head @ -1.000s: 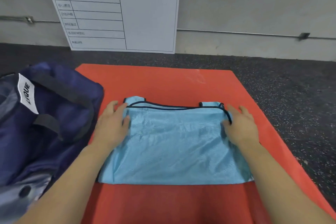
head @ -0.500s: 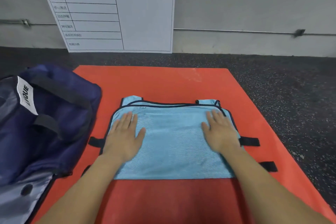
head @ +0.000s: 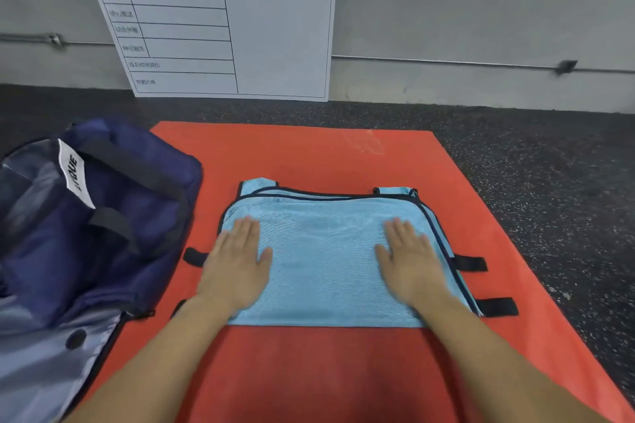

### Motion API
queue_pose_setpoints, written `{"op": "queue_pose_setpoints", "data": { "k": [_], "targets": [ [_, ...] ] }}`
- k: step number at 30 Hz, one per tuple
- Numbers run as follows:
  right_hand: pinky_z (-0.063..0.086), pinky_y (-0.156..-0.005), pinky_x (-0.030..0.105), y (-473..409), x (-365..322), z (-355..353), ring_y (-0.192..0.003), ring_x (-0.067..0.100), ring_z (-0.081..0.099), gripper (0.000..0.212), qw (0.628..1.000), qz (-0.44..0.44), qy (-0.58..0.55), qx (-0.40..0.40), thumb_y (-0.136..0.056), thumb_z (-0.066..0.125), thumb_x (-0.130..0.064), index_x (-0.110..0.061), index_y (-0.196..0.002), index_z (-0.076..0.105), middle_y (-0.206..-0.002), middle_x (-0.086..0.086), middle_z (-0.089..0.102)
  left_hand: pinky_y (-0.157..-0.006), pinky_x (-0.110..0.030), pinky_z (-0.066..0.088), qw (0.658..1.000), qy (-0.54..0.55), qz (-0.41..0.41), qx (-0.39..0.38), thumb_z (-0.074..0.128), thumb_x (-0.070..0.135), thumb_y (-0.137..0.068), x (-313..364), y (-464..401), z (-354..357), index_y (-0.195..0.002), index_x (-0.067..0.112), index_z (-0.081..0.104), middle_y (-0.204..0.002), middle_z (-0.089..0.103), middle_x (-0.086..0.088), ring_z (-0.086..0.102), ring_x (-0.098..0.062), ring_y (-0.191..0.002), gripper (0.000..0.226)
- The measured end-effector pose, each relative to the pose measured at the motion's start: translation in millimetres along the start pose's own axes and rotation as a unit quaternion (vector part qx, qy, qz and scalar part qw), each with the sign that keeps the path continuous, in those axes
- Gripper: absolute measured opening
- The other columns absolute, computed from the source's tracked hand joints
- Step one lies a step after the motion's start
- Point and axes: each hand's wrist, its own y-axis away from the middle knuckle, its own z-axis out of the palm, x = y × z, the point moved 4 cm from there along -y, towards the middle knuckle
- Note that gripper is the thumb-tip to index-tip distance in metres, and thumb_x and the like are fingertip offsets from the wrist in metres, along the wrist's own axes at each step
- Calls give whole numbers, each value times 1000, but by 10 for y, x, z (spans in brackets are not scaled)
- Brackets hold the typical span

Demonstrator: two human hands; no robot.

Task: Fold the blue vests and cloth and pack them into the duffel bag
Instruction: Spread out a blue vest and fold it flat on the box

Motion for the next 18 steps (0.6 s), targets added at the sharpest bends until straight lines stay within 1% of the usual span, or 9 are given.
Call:
{"op": "queue_pose_setpoints", "data": {
  "k": [2,4,5,7,9,11,14,16,18],
  "targets": [
    [5,-128,42,13,303,-72,-158,23,3,67,998,50,24,36,-106,12,-48,-11,-162,16,-171,6,10,-126,-39,6,1000,-2,-24,-11,-1,57,-88,-150,20,-44,-160,8,20,-168,13,-8,8,-20,-156,89],
    [14,-126,46,58,233,-79,-155,27,17,79,997,53,18,59,-101,-2,-55,-9,-157,29,-166,8,25,-124,-38,7,1000,-12,-15,10,7,52,-93,-34,90,-85,-156,4,31,-165,24,-13,19,-24,-154,83],
    [16,-126,48,77,64,-50,-154,28,21,85,998,25,2,53,-97,-8,-57,-8,-155,32,-164,9,27,-122,-39,9,1000,-10,9,22,14,48,-96,118,144,-81,-152,1,38,-161,34,-16,28,-28,-151,76],
    [11,-127,47,170,-438,23,-156,27,14,86,996,-71,-36,26,-94,-5,-56,-11,-160,27,-168,10,20,-119,-43,16,997,18,74,25,23,40,-101,486,255,2,-147,-2,46,-154,44,-18,41,-32,-144,66],
    [5,-128,46,313,-931,95,-158,22,4,82,983,-177,-41,-8,-93,-3,-54,-17,-163,19,-171,5,10,-116,-44,21,994,26,109,4,18,39,-105,720,340,118,-146,0,48,-153,45,-15,43,-29,-143,64],
    [-2,-128,41,377,-1082,120,-158,16,-1,81,978,-205,-34,-31,-91,-5,-54,-24,-164,15,-171,-2,4,-119,-41,19,995,24,102,-5,13,44,-102,663,306,114,-150,4,44,-158,39,-11,36,-24,-148,69],
    [-3,-128,39,205,-705,88,-158,17,-2,80,990,-140,-30,1,-89,-5,-57,-33,-163,15,-171,-3,4,-127,-38,4,999,15,29,-7,5,55,-92,184,148,29,-161,13,19,-168,11,-3,8,-17,-156,82],
    [2,-128,44,28,-318,38,-158,23,2,86,998,-61,-23,11,-85,-9,-61,-33,-163,17,-171,3,8,-127,-38,3,1000,12,-19,6,11,55,-97,-121,61,-40,-161,14,15,-169,7,-3,3,-18,-156,77],
    [5,-127,48,-96,23,-37,-157,28,3,87,999,20,-22,22,-85,-5,-68,-35,-161,22,-170,12,11,-126,-38,4,999,5,-49,0,15,52,-101,-267,25,-72,-162,15,14,-170,6,-4,3,-20,-156,71]
  ]
}}
